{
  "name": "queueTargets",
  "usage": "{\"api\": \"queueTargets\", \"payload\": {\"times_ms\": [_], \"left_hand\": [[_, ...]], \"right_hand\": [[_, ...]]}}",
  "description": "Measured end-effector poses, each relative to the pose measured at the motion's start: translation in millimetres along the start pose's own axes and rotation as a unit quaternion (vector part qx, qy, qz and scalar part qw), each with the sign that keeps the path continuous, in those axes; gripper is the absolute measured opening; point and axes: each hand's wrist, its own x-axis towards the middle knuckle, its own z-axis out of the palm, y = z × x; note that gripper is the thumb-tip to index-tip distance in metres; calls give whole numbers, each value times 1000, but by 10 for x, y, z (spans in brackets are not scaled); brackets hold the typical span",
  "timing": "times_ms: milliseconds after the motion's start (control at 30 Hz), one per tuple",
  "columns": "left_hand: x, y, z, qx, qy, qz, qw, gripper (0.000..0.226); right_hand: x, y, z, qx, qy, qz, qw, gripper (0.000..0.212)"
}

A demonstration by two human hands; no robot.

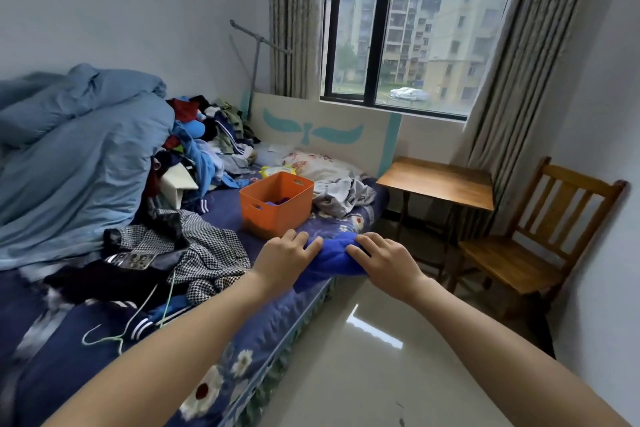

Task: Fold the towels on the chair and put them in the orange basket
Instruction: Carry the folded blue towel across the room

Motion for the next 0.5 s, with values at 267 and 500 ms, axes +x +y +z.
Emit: {"api": "queueTargets", "payload": {"times_ms": [267, 500], "left_hand": [[1102, 164, 1046, -17, -10, -30, 999, 70], [1499, 137, 1904, -30, -66, -58, 996, 75]], "right_hand": [[-221, 1214, 848, 48, -26, 13, 998, 31], [-330, 1736, 1828, 95, -42, 14, 994, 25]]}}
